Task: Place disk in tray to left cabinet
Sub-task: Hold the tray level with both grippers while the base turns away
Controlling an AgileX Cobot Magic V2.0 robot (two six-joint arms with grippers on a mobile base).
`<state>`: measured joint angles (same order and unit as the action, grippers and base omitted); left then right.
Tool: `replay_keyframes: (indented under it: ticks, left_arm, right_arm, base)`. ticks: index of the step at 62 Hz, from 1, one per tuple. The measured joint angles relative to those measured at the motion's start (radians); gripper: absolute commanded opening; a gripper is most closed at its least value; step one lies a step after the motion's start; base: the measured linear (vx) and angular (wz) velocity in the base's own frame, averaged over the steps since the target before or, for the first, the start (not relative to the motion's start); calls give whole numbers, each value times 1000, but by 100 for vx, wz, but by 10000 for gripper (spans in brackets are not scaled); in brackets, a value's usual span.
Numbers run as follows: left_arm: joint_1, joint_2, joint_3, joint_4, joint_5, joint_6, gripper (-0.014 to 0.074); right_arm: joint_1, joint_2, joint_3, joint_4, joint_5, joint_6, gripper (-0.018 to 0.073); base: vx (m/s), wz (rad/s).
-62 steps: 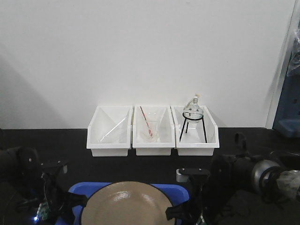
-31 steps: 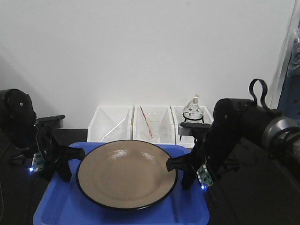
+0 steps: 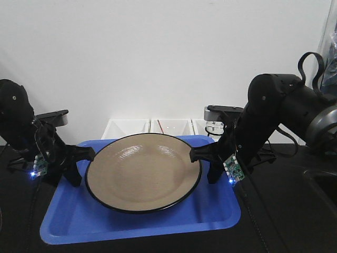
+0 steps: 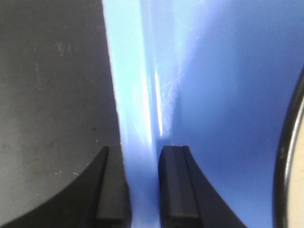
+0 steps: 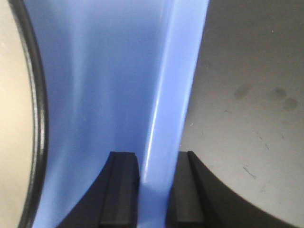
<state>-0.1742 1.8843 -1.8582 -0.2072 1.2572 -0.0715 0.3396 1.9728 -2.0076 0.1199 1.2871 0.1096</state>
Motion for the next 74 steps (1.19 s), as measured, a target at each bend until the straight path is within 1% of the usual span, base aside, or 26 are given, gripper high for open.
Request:
replay_keyframes:
  ticks: [46, 74]
  left_arm:
    - [0, 0, 0, -3, 1, 0, -1]
    - [0, 0, 0, -7, 1, 0, -1]
  right_arm:
    - [-3, 0, 0, -1, 0, 0, -2]
    - [-3, 0, 0, -1, 0, 0, -2]
  base:
    - [0, 1]
    - [-4, 27]
